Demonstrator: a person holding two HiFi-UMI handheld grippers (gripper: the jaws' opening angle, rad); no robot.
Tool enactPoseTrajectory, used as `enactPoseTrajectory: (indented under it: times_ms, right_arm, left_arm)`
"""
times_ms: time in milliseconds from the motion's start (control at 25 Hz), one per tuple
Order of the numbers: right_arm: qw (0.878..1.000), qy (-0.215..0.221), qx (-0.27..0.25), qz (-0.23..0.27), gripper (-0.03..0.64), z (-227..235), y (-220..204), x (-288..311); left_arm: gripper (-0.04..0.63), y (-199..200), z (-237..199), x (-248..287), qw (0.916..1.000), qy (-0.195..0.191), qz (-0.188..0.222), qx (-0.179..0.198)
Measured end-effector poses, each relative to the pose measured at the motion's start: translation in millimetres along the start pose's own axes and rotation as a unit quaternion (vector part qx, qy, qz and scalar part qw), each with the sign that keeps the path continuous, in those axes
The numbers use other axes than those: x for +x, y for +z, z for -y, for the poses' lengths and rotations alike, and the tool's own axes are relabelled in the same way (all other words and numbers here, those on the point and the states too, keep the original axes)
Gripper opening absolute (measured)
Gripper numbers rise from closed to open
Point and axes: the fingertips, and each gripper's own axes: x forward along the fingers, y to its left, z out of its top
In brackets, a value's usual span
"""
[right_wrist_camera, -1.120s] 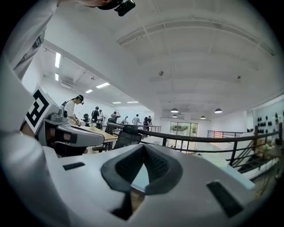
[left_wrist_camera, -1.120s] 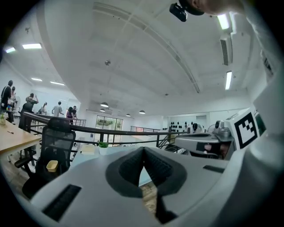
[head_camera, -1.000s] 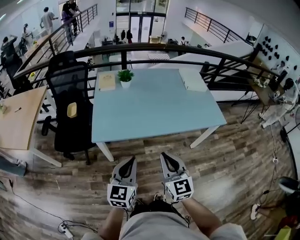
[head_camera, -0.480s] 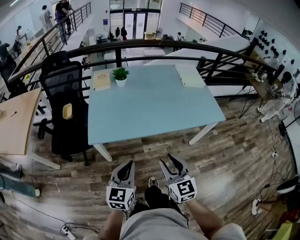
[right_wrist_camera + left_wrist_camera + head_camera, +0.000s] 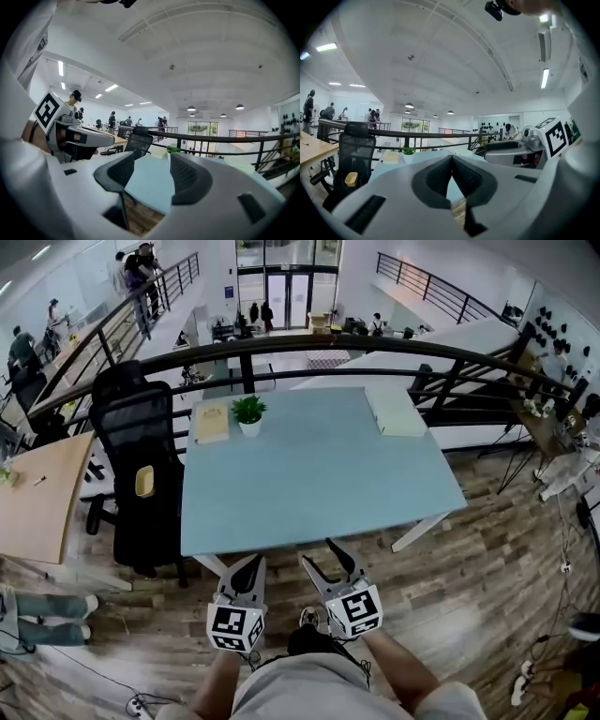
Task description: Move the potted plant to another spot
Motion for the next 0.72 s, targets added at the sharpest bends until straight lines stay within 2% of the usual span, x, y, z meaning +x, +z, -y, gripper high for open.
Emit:
enactPoseTrajectory:
  times_ms: [200,520,720]
  right_arm:
    - [1.000,0.012,-0.004,0.012,0.252,44,9,31]
    - [1.000,0.017,0.013,0.015,0.264,108,-4,54]
    - [0.999,0.019,0.031,0.001,0.276,129,-19,67]
  left_arm:
    - [0.011,15,-8,50,0.9999,0.014,-0.001,-0.005]
    - [0.011,5,-11,107,0.9992,0.029,-0.024,-0.011]
    - [0.011,-2,-21,125,0.9982,0.039,-0.043,-0.017]
